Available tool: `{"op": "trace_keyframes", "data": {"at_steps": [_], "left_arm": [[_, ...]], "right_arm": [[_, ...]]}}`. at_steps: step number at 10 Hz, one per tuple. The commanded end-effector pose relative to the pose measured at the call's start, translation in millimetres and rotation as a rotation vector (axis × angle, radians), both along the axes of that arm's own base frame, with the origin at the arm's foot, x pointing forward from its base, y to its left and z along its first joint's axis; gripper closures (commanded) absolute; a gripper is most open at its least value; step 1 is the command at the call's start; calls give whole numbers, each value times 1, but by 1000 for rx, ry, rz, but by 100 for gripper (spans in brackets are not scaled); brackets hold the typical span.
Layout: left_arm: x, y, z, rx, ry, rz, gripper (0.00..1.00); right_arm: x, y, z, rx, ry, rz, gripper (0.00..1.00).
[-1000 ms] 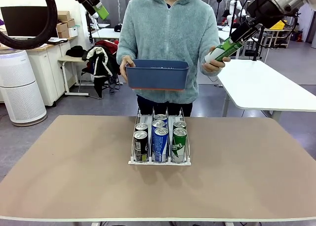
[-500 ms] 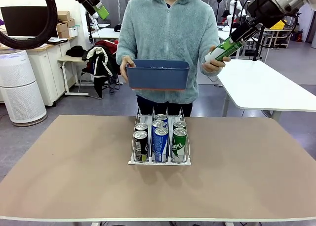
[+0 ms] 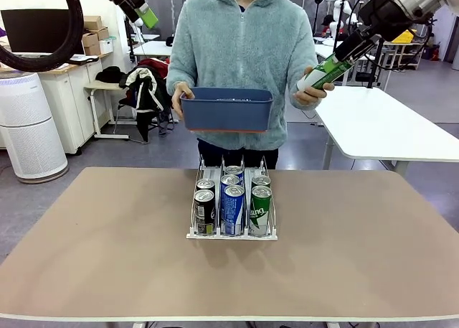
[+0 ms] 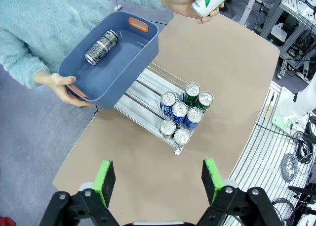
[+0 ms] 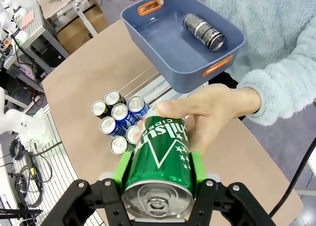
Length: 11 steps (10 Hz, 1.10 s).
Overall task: Fill the beverage cans into the dispenser.
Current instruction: Place the picked Sprite in the line of the Automatic Can Dispenser with the same cans.
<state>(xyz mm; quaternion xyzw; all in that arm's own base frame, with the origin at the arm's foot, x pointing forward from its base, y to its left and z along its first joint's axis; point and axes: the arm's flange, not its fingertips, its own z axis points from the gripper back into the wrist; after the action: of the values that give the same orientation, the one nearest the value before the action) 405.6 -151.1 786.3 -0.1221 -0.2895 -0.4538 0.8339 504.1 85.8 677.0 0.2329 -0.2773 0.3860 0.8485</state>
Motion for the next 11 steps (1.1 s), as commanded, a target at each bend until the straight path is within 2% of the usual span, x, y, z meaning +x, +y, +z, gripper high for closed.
{"op": "trace_keyframes", "data": {"at_steps": [1, 11], "left_arm": [[0, 1, -2, -5, 2, -2, 6], [0, 1, -2, -5, 2, -2, 6]], "right_arm": [[0, -1, 0, -5, -3, 0, 100], [0, -1, 0, -5, -3, 0, 100]]}}
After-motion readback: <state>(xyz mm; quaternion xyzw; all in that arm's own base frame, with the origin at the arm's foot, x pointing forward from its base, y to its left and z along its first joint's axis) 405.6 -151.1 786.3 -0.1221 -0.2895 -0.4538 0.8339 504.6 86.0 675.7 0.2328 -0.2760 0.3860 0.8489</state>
